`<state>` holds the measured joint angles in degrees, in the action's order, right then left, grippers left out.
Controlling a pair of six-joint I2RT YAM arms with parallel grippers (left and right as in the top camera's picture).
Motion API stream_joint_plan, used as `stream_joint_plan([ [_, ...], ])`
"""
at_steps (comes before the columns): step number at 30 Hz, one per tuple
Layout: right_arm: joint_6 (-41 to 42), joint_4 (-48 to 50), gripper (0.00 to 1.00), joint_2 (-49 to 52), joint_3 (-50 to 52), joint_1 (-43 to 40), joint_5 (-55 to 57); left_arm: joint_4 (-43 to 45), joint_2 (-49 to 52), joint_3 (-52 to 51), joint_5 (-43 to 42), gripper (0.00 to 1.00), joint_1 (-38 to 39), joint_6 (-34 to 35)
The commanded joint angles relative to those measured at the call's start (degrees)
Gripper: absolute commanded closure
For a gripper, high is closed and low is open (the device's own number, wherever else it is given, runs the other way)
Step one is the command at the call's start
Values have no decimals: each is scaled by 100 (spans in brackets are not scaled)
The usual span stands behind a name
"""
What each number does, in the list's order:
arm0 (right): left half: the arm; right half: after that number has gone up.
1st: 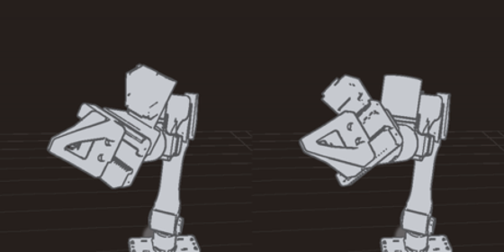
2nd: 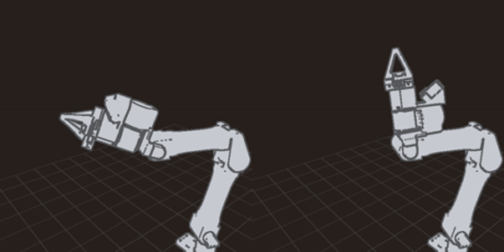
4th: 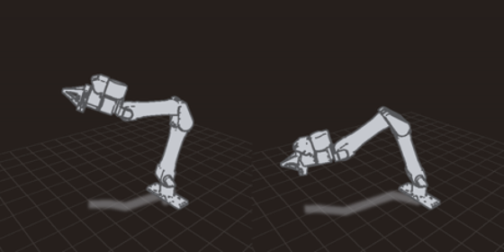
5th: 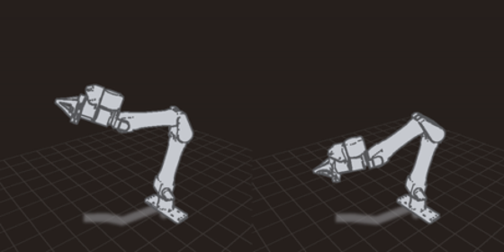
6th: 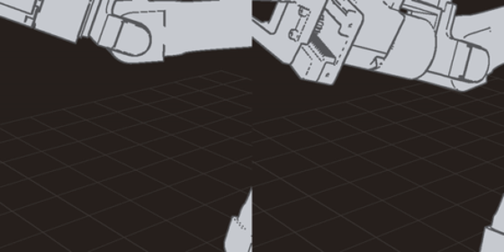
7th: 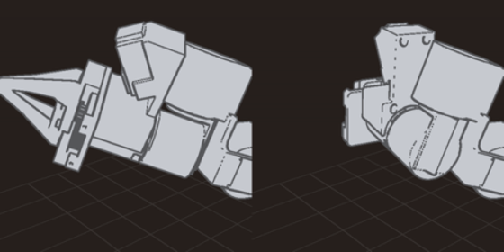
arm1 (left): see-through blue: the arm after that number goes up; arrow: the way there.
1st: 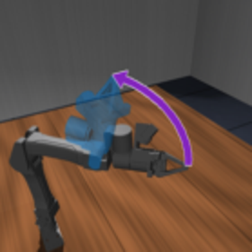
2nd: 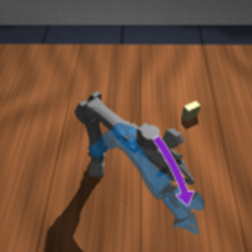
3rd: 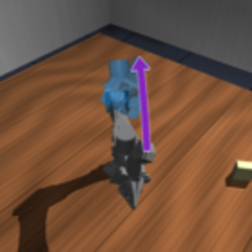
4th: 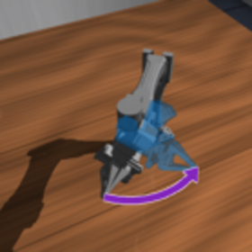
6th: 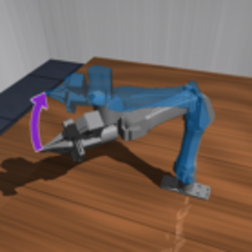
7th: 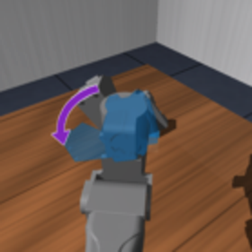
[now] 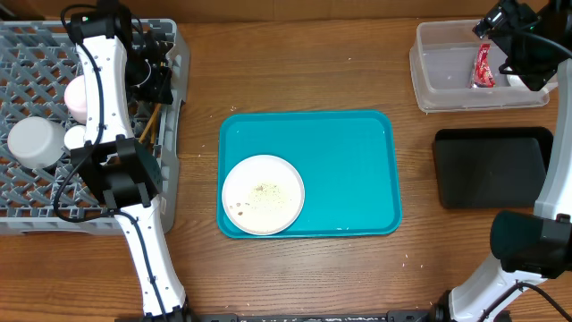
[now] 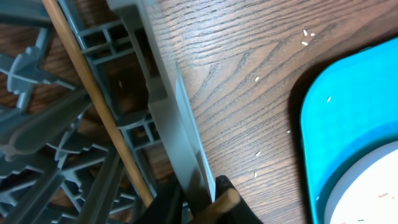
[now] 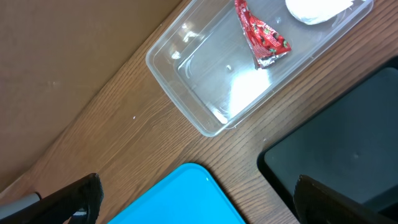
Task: Sort waste into correct bins and load items into the dishwasher
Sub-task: 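Insert the second chopstick into the rack's right-edge slots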
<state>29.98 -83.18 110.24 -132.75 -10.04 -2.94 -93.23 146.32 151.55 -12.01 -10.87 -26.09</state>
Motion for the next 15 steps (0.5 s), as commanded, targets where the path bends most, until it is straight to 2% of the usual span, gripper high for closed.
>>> stream_joint_plan([
  [1,-17,20,0,26,11,-4,52,-17,-116,323,-157,78,-39,219],
  [8,-17,20,0,26,11,-4,52,-15,-116,323,-157,77,-39,219],
  [10,-17,20,0,26,11,-4,52,-15,-116,323,-157,82,-39,219],
  [13,-17,20,0,26,11,-4,52,-11,-116,323,-157,96,-39,219],
  [15,-17,20,0,26,11,-4,52,42,-116,323,-155,96,-42,341],
])
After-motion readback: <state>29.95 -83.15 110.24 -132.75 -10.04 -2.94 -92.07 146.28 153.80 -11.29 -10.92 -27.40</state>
